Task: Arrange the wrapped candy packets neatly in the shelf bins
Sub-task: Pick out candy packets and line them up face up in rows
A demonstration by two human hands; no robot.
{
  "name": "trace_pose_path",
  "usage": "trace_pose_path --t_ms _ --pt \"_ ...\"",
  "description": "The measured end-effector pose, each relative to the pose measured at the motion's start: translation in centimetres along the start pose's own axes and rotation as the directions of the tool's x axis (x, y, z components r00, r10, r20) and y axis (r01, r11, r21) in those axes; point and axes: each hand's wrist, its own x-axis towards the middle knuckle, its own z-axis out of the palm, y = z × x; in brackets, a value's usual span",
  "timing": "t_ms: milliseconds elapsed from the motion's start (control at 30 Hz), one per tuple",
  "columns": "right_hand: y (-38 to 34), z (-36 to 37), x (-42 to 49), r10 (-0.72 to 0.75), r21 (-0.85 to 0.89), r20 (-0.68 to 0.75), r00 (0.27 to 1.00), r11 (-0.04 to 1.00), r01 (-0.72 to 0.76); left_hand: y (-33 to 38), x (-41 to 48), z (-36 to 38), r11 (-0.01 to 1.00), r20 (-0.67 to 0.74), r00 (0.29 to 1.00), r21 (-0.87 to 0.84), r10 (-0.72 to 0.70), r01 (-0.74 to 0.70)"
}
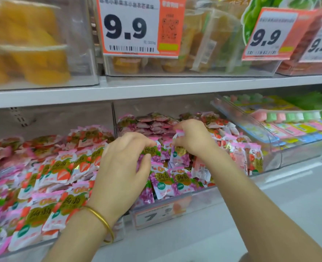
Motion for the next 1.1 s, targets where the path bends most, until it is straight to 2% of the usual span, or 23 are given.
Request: trace_pose_path --t_ms 100,200,367,500,633,700,733,800,900,1000,1100 --pt "0.8 -1.8 -1.6 -0.006 0.259 -0.09 0.996 0.965 0.029 0.1 -0.1 0.0 1.0 0.009 1.0 0.001 -0.004 0.004" --pt "1.7 -3.2 -3.2 0.041 0.473 -0.04 0.998 0.881 -0.018 0.0 -0.2 0.0 1.0 0.013 1.0 0.006 -0.006 0.006" --pt "1.1 -2.2 -4.6 -0.051 0.437 0.146 0.988 0.899 -0.018 -0.1 -0.3 0.1 0.999 0.007 1.0 -0.028 -0.016 0.016" --pt "0.6 -0.9 -4.9 -0.177 0.209 0.248 0.952 0.97 0.126 -0.3 -0.4 -0.1 0.999 0.018 1.0 -0.055 0.001 0.0" --pt "0.7 -0.5 -4.5 -0.209 0.106 0.246 0.947 0.976 0.188 -0.4 -0.6 -0.4 0.996 0.041 0.999 -0.094 0.012 -0.008" --pt "0.8 -0.4 -4.2 -0.201 0.06 0.169 0.965 0.979 0.194 -0.2 -0.9 -1.0 0.992 0.025 0.999 -0.122 0.035 -0.032" --pt "0.5 -0.6 -4.2 -0.194 0.064 0.099 0.976 0.98 0.188 0.0 -1.1 -1.4 0.99 0.016 0.999 -0.139 0.029 -0.026" --pt "-0.9 -1.4 -4.8 -0.199 0.178 -0.049 0.979 0.963 0.204 -0.2 -1.6 -2.6 0.988 -0.007 1.0 -0.152 -0.017 0.016" --pt "-5.1 -2.6 -6.5 -0.251 0.412 -0.182 0.951 0.859 0.306 -2.1 -2.5 -4.8 0.992 -0.067 0.994 -0.1 -0.088 0.081" --pt "-10.5 -2.1 -7.6 -0.377 0.528 -0.15 0.914 0.751 0.396 -4.9 -4.1 -7.5 0.979 -0.095 0.975 -0.015 -0.202 0.202" --pt "-15.9 0.2 -6.7 -0.486 0.565 -0.028 0.874 0.714 0.415 -7.9 -6.1 -10.4 0.945 -0.097 0.946 0.085 -0.309 0.317"
